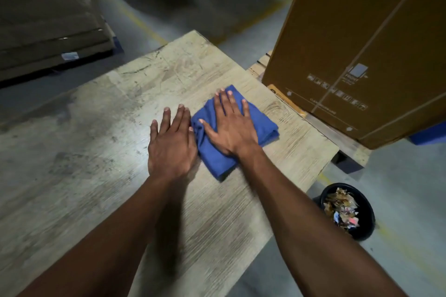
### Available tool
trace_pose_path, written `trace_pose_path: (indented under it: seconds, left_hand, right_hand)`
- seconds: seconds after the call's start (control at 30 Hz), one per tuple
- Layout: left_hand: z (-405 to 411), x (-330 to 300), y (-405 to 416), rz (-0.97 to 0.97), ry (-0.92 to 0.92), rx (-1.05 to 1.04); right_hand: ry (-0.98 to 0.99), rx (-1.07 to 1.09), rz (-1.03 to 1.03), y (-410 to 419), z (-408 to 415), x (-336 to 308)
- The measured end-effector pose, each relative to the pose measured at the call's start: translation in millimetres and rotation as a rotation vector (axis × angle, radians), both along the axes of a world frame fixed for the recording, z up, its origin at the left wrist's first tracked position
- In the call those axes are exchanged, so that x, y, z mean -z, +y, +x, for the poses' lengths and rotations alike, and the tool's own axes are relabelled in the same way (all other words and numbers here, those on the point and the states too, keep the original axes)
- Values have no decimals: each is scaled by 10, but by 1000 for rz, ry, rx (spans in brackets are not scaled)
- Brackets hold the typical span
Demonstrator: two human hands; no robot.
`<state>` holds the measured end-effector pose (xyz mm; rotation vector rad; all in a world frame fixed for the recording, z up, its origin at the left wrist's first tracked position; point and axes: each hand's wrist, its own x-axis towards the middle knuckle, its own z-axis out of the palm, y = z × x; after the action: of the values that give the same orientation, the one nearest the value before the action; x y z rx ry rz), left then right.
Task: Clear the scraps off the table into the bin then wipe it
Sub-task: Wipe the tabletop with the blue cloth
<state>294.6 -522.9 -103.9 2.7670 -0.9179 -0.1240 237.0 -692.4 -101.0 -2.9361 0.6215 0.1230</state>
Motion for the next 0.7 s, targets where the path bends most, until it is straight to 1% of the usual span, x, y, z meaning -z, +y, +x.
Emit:
trace_pose_path:
  seconds: [0.1,0.2,0.27,0.37,0.5,0.57,0.63,0.7]
  left_hand:
    - [-8,10,11,-3,-9,1]
    - [-6,-10,22,10,-3,5]
    - [-17,-34,34,27,-14,23]
    - [9,-41,22,43,-31,52]
    - [210,17,-70,36,-53,57]
    - [280,32,-109,43,-66,58]
    - [301,56,-127,48,-75,48]
    - [297,60,-136,41,-84,35]
  right_hand:
    - [-46,-66,-17,-55,254,9]
    - [-109,65,-55,121,62,23]
    - [-74,125,-39,265,-131,48]
    - [-29,119,-2,277,-102,15]
    - [-27,15,-25,-4,517,-1]
    - [-29,-22,-2,-192,908,-23]
    - [-37,2,28,-312,1203,-32]
    - [-60,93,38,-358,1321,-11]
